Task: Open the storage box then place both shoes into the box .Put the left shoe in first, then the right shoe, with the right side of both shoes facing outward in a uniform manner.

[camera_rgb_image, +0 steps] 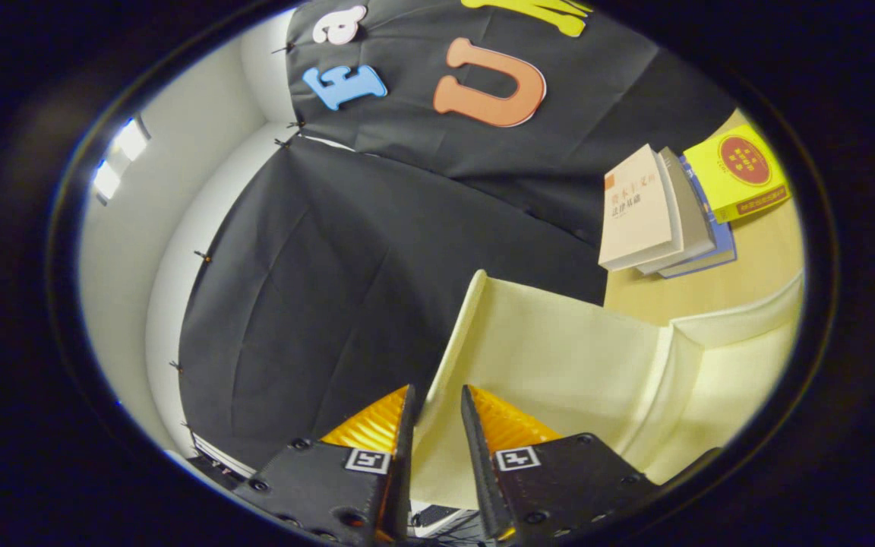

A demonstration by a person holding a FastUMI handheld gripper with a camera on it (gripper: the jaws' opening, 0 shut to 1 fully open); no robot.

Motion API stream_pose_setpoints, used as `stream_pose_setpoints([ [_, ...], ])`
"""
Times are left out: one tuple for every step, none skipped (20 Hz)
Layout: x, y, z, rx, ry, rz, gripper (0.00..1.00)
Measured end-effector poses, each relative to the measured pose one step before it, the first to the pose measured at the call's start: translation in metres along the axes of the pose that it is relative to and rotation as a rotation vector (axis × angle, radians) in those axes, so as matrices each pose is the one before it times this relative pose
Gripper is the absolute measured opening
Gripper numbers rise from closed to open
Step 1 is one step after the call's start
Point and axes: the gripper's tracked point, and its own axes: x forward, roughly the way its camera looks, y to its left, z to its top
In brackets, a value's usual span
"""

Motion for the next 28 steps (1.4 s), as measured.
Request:
stream_pose_setpoints([
  [0.00219, -0.00009, 0.00013, -0.00435, -0.00191, -0.00729, 0.52],
  [0.00074, -0.00037, -0.00231, -0.01241, -0.00250, -0.01048, 0.64],
  [-0.00221, -0.00286, -0.00055, -0.02234, -0.00676, -0.02303, 0.75],
  [-0.00674, -0.00200, 0.00087, -0.02693, -0.01292, -0.01646, 0.86],
  [-0.00503, -0.00018, 0.00068, -0.02711, -0.01353, -0.01351, 0.94],
  [-0.00844, -0.00394, 0.00057, -0.02804, -0.01029, -0.02114, 0.94],
  [-0.00877, -0.00368, 0.00090, -0.02894, -0.01090, -0.02639, 0.96],
  [-0.01063, -0.00410, 0.00037, -0.02848, -0.01476, -0.02613, 0.95],
  [-0.01030, -0.00466, 0.00234, -0.02994, -0.01962, -0.02696, 0.96],
  [-0.01082, -0.00552, 0.00166, -0.03024, -0.02053, -0.02543, 0.96],
  [-0.00866, -0.00542, 0.00086, -0.02325, -0.01930, -0.01878, 0.96],
  [-0.00829, -0.00837, -0.00248, -0.01741, -0.01010, -0.02531, 0.96],
  [-0.00775, -0.01183, -0.00249, -0.01451, -0.00356, -0.03793, 0.95],
  [-0.00878, -0.01386, -0.00429, -0.01485, 0.00056, -0.04136, 0.96],
  [-0.00813, -0.01278, -0.00347, -0.01717, 0.00378, -0.03941, 0.96],
  [-0.00823, -0.01100, -0.00390, -0.02480, 0.00279, -0.03730, 0.96],
  [-0.00861, -0.01230, -0.00413, -0.02784, 0.00840, -0.03363, 0.96],
  [-0.00765, -0.01403, -0.00548, -0.02481, 0.00805, -0.04373, 0.96],
  [-0.00701, -0.01758, -0.00408, -0.02390, 0.00656, -0.05618, 0.96],
  [-0.00651, -0.01685, -0.00500, -0.01902, 0.00975, -0.04824, 0.96],
  [-0.00535, -0.01488, -0.00520, -0.01444, 0.01367, -0.04014, 0.96],
  [-0.00380, -0.01351, -0.00529, -0.01239, 0.01767, -0.03559, 0.96],
  [-0.00390, -0.01538, -0.00543, -0.01131, 0.01887, -0.03854, 0.96],
  [-0.00302, -0.01650, -0.00641, -0.01341, 0.02145, -0.04250, 0.96],
  [-0.00344, -0.01519, -0.00550, -0.01686, 0.01772, -0.03739, 0.95],
  [-0.00392, -0.01212, -0.00478, -0.00916, 0.01057, -0.02445, 0.95],
  [-0.00159, -0.01133, -0.00329, -0.00215, 0.00881, -0.02037, 0.95],
  [0.00281, -0.01235, -0.00660, -0.00357, 0.01470, -0.02012, 0.95],
])
